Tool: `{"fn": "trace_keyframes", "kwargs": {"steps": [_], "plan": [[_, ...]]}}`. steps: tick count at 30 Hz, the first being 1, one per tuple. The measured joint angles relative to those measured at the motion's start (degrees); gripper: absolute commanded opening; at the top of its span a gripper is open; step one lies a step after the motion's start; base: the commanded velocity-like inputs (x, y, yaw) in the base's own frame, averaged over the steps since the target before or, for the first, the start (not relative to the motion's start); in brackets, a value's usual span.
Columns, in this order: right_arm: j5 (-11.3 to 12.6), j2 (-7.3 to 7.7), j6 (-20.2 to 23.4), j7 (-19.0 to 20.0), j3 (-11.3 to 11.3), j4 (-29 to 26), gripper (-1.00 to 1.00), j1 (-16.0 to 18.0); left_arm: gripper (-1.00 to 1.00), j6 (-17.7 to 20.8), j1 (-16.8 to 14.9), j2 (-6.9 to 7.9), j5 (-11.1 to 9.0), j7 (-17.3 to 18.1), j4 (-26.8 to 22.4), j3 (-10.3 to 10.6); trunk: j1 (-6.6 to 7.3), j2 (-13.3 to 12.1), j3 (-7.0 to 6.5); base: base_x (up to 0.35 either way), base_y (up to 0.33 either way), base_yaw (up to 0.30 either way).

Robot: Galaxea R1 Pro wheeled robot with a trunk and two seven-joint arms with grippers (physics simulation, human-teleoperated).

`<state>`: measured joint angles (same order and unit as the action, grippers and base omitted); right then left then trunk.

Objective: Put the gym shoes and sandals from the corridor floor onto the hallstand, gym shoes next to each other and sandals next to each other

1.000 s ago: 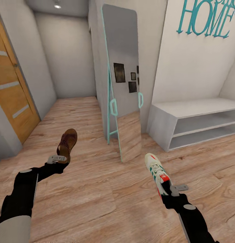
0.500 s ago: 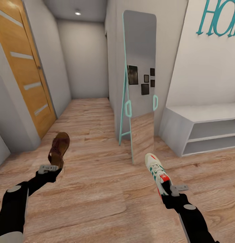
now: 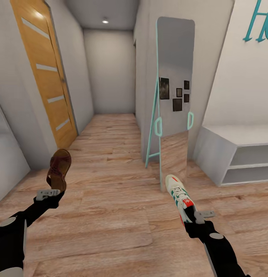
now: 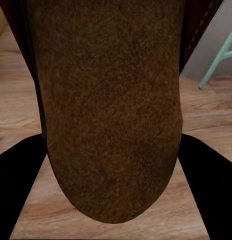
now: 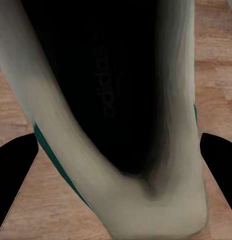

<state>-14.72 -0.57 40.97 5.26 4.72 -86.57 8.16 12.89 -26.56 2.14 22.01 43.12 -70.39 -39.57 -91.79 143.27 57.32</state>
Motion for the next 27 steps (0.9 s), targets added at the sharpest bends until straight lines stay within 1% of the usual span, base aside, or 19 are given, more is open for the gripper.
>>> {"fn": "trace_keyframes", "kwargs": {"steps": [5, 11, 17, 21, 27], "plan": [[0.0, 0.0, 0.0, 0.0, 0.07, 0.0, -1.0, 0.01, -1.0, 0.2, 0.0, -0.12, 0.0, 0.07, -0.05, 0.15, 0.0, 0.0, -0.39, 0.0, 0.0, 0.168], [-0.01, 0.0, 0.0, 0.0, 0.14, 0.0, -1.0, 0.0, -1.0, 0.21, 0.0, -0.26, -0.04, 0.01, -0.19, 0.81, 0.0, 0.0, -0.86, 0.0, 0.0, 0.163], [-0.01, 0.0, 0.0, 0.0, 0.19, 0.0, -1.0, 0.0, -1.0, 0.18, 0.0, -0.31, -0.16, -0.01, -0.17, 0.77, 0.0, 0.0, -1.36, 0.0, 0.0, 0.134], [0.02, 0.0, 0.0, 0.0, 0.2, -0.01, -1.0, 0.01, -1.0, 0.28, -0.01, -0.35, -0.14, -0.01, -0.15, 0.76, 0.0, 0.0, -1.64, 0.0, 0.0, 0.052], [-0.07, 0.0, -0.09, -0.07, -0.04, 0.05, -1.0, 0.01, -1.0, 0.27, -0.01, -0.36, -0.12, -0.01, -0.12, 0.75, 0.0, 0.0, -1.71, 0.0, 0.0, 0.007]]}}
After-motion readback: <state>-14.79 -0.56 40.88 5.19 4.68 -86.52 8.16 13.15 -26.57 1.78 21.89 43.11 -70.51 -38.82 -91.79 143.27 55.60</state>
